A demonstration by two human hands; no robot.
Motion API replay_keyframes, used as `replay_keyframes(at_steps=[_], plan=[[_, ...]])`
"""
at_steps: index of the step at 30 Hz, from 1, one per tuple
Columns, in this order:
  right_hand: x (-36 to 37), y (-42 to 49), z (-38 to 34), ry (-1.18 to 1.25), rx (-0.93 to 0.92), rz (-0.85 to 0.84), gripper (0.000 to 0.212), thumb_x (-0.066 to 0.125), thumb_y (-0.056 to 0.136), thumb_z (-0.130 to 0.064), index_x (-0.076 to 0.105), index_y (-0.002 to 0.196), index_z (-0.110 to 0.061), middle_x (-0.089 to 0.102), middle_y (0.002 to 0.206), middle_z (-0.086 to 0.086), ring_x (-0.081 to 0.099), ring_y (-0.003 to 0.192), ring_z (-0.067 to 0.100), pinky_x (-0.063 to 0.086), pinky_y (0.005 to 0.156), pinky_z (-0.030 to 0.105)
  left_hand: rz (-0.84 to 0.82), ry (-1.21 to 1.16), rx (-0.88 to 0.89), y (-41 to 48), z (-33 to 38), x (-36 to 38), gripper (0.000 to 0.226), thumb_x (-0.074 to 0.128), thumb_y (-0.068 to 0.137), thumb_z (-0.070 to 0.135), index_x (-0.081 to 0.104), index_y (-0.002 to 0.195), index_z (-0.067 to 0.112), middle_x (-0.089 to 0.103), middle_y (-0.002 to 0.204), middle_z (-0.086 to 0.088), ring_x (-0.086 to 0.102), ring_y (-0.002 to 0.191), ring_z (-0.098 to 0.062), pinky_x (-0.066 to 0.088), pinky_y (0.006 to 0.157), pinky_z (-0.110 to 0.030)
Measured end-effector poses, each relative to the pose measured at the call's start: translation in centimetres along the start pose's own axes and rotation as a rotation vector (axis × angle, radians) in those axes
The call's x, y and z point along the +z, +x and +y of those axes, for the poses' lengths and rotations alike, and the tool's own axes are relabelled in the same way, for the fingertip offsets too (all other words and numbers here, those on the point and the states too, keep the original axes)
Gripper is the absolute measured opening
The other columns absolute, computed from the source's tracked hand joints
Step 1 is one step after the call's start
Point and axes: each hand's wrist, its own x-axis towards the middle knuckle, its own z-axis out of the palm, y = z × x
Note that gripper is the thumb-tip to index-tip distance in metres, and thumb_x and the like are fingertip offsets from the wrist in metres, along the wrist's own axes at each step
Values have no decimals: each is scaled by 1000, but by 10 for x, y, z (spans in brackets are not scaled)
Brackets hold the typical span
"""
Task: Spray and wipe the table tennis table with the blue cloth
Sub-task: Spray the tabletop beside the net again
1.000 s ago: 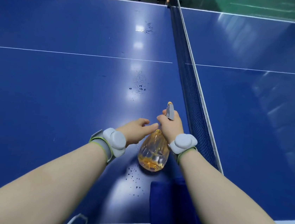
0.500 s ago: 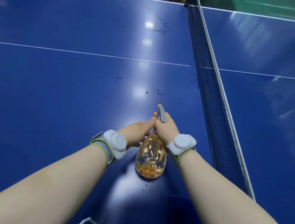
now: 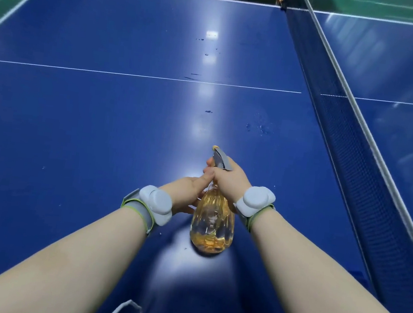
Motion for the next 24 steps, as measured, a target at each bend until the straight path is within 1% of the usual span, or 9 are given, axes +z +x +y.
replay_keyframes(at_steps=[3, 6, 9, 14, 16, 18, 21, 23, 24], plan=[[26, -5, -5, -3, -8, 16, 18, 51, 88, 1, 56, 100, -11, 53, 82, 3, 51, 65, 15, 43, 50, 18, 11, -27, 6, -10, -12, -20, 77, 28, 84, 76, 66, 110, 14, 72, 102, -8, 65, 89, -22, 49, 99, -44], [57, -7, -11, 36, -1, -31, 25, 52, 91, 1, 57, 112, -10, 57, 103, 5, 54, 84, 20, 48, 56, 19, 47, -39, 27, -21, -23, -43, 76, 26, 85, 75, 69, 108, 16, 73, 99, -7, 67, 86, -19, 53, 94, -40], [86, -9, -17, 24, -32, -83, 34, 49, 92, 2, 54, 125, -6, 56, 110, 3, 54, 92, 17, 49, 61, 18, 89, -25, 56, -29, -36, -66, 80, 26, 80, 81, 71, 107, 20, 75, 94, -2, 69, 88, -19, 53, 94, -41], [122, -18, -23, -27, -40, -80, 20, 53, 88, 3, 56, 102, -10, 53, 89, 8, 51, 65, 16, 43, 46, 13, 99, -85, 44, -41, -63, -93, 89, 26, 77, 84, 71, 107, 14, 74, 98, -5, 69, 91, -23, 53, 95, -42], [129, -21, -19, -38, -32, -73, 20, 54, 87, 2, 57, 101, -12, 54, 86, 6, 53, 68, 19, 46, 54, 19, 96, -84, 56, -46, -69, -96, 88, 25, 78, 82, 70, 106, 12, 74, 93, -4, 69, 87, -23, 54, 92, -39], [132, -23, -12, 12, -2, -90, 22, 55, 87, 2, 59, 104, -12, 57, 93, 7, 56, 81, 22, 51, 66, 27, 66, -64, 57, -50, -71, -95, 86, 25, 81, 80, 70, 106, 11, 72, 87, -4, 67, 79, -19, 56, 87, -36], [123, -33, 0, 74, 41, -62, 23, 60, 83, -2, 59, 103, -13, 61, 93, 6, 58, 85, 21, 49, 81, 35, -19, 9, 92, -51, -76, -87, 79, 30, 83, 77, 65, 109, 12, 70, 105, -8, 64, 92, -23, 51, 95, -40], [106, -44, 11, 131, 27, 10, 21, 59, 83, -1, 57, 101, -12, 58, 87, 5, 57, 80, 19, 46, 82, 34, -110, 108, 141, -49, -76, -74, 85, 39, 74, 82, 62, 113, 10, 65, 117, -14, 60, 99, -27, 44, 102, -46], [97, -49, 17, 123, 13, 46, 19, 58, 85, 0, 56, 99, -12, 57, 89, 5, 56, 81, 20, 46, 83, 34, -154, 150, 150, -46, -76, -66, 86, 42, 67, 85, 65, 110, 14, 68, 113, -12, 62, 99, -29, 45, 100, -44]])
